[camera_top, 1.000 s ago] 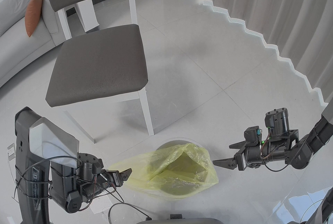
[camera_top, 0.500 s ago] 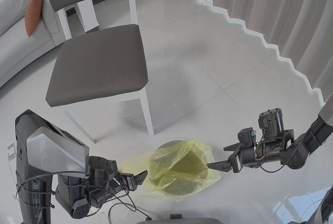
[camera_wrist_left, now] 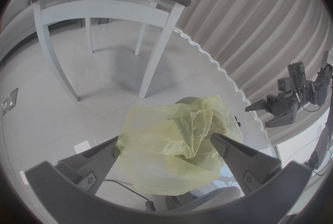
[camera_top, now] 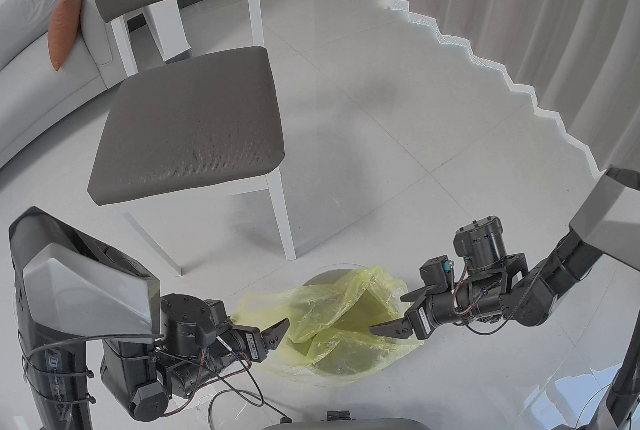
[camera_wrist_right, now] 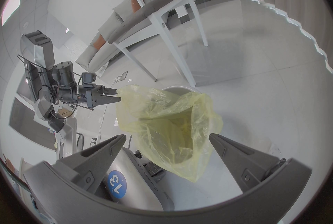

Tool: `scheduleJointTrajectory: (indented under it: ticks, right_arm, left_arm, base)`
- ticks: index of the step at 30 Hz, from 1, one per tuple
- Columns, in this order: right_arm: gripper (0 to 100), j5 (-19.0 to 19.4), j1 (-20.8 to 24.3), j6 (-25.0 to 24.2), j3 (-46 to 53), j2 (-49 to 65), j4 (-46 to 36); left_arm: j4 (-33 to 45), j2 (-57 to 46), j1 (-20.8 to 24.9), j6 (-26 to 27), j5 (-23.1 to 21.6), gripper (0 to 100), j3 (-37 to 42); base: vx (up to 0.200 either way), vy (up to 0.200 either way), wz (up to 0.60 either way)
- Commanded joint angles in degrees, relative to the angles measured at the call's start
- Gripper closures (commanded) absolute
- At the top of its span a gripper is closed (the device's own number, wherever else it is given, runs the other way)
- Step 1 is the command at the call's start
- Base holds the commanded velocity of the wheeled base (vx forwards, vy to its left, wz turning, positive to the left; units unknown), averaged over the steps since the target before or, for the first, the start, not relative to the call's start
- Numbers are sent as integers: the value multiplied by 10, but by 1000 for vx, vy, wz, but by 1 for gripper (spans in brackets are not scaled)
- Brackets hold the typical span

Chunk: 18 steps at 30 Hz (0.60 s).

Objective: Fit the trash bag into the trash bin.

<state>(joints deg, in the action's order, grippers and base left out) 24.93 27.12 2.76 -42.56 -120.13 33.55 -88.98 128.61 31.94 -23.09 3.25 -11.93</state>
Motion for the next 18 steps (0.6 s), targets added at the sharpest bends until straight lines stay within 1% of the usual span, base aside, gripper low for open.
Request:
scheduleJointTrajectory:
  ticks: [1, 10, 12, 17, 18]
  right_arm:
    - [0, 0, 12, 0, -29, -62, 0]
    - [0, 0, 6, 0, -48, -101, -1]
    - [0, 0, 1, 0, -57, -119, -1]
    - [0, 0, -6, 0, -63, -136, 0]
    - [0, 0, -8, 1, -64, -140, 0]
  left_arm:
    - [-10, -6, 2, 0, 0, 0, 2]
    - [-10, -17, 7, -1, 0, 0, 4]
    - [-10, -25, 14, -13, 0, 0, 7]
    - [-10, -24, 6, -18, 0, 0, 11]
    - [-10, -28, -5, -22, -1, 0, 14]
  base:
    - [0, 0, 0]
    - [0, 0, 0]
    - [0, 0, 0]
    - [0, 0, 0]
    - [0, 0, 0]
